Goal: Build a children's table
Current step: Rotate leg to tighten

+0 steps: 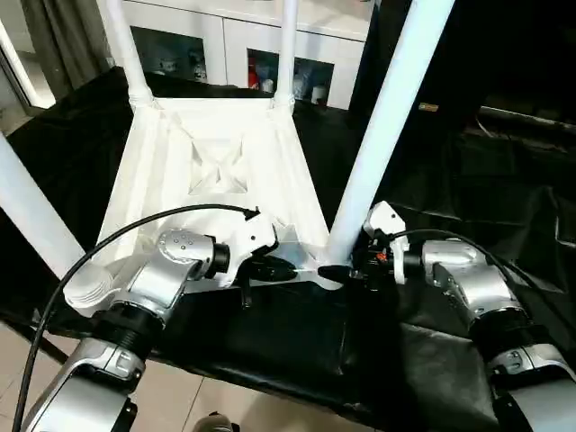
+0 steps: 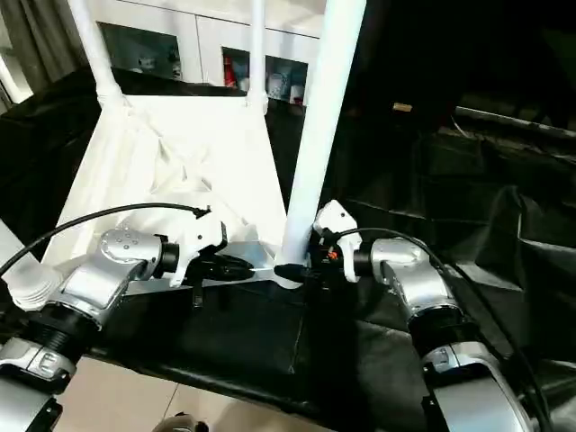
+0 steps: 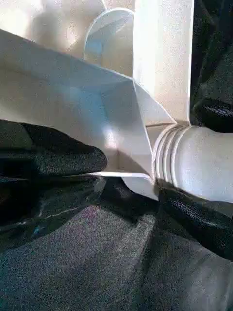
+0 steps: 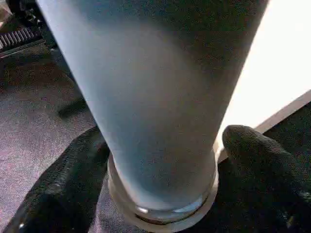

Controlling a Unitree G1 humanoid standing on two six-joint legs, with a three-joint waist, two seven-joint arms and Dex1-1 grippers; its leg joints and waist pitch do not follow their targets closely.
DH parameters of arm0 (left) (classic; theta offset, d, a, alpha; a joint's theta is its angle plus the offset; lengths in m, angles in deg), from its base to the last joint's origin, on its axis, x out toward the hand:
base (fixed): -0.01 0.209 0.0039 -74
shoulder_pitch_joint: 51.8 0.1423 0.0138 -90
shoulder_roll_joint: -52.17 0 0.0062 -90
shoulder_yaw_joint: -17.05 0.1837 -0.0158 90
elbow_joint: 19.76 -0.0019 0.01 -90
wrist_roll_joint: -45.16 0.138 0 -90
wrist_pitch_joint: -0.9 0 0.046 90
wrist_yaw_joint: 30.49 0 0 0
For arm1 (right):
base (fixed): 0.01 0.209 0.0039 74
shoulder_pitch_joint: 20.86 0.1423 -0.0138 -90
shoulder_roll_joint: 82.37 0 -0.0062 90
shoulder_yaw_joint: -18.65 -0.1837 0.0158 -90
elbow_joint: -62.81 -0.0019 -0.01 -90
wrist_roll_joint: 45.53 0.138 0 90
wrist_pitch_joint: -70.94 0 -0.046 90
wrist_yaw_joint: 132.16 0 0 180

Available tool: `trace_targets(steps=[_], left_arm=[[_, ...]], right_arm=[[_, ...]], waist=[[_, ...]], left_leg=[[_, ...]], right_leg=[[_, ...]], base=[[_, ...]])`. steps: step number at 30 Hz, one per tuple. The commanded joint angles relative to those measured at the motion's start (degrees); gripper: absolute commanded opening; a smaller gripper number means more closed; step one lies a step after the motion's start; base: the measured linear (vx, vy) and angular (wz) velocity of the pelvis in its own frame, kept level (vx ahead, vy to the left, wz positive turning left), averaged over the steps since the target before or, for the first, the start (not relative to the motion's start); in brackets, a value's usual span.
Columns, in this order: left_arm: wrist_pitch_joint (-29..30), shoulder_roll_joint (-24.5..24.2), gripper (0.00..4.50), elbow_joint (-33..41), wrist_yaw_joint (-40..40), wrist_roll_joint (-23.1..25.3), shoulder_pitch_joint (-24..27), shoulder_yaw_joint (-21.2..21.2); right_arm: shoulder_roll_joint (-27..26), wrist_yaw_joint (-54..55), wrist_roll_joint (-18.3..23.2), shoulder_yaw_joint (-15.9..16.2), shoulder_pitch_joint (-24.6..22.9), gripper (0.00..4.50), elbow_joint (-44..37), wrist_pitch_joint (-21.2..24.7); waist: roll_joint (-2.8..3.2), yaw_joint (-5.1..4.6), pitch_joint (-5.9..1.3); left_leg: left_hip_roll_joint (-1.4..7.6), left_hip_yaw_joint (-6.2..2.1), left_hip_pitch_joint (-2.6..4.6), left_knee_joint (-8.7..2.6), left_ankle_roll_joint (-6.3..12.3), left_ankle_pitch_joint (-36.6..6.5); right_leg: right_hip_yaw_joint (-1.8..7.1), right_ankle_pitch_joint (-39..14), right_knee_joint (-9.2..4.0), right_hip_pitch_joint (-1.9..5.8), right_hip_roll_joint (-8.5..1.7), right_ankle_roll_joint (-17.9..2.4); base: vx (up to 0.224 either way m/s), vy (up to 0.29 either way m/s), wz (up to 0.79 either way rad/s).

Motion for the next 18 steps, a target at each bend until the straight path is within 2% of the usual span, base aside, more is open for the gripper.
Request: trace_targets(steps=[1,9,16,18], left_arm=[[0.0,0.7,0.00,2.0,-0.6,-1.7,0.3,0.0],[0.3,0.8,0.00,2.0,-0.3,-1.7,0.3,-0.3],[0.5,1.0,0.00,1.9,-0.3,-1.7,0.2,-0.2],[0.2,1.6,0.00,0.9,1.3,-1.4,-0.1,-0.7]], right_arm=[[0.6,-0.1,0.3,0.1,-0.2,3.46,-0.4,0.5],[0.2,-0.6,0.5,-0.1,-0.5,2.83,-0.9,1.3],[0.1,-0.5,0.4,-0.3,-0.7,2.73,-1.0,1.2],[-0.4,2.6,-0.6,-0.7,-0.5,2.72,0.4,0.4]], waist=[[-0.35,-0.20,-3.84],[-0.40,-0.22,-3.89],[-0.43,-0.24,-3.95],[-0.47,-0.31,-3.95]], left_leg=[[3.94,-1.64,0.91,-4.13,1.61,-11.3],[3.89,-1.62,0.91,-4.02,1.82,-10.7],[3.88,-1.60,0.91,-3.94,1.87,-10.3],[3.88,-1.59,0.88,-3.93,1.90,-10.1]], right_leg=[[3.61,-13.2,-3.96,2.74,-4.76,-11.8],[3.59,-12.7,-3.85,2.80,-4.72,-11.9],[3.58,-12.2,-3.78,2.84,-4.71,-11.9],[3.58,-11.8,-3.73,2.81,-4.70,-12.0]], base=[[0.000,0.000,0.00],[0.000,0.000,0.00],[0.000,0.000,0.00],[0.000,0.000,0.00]])
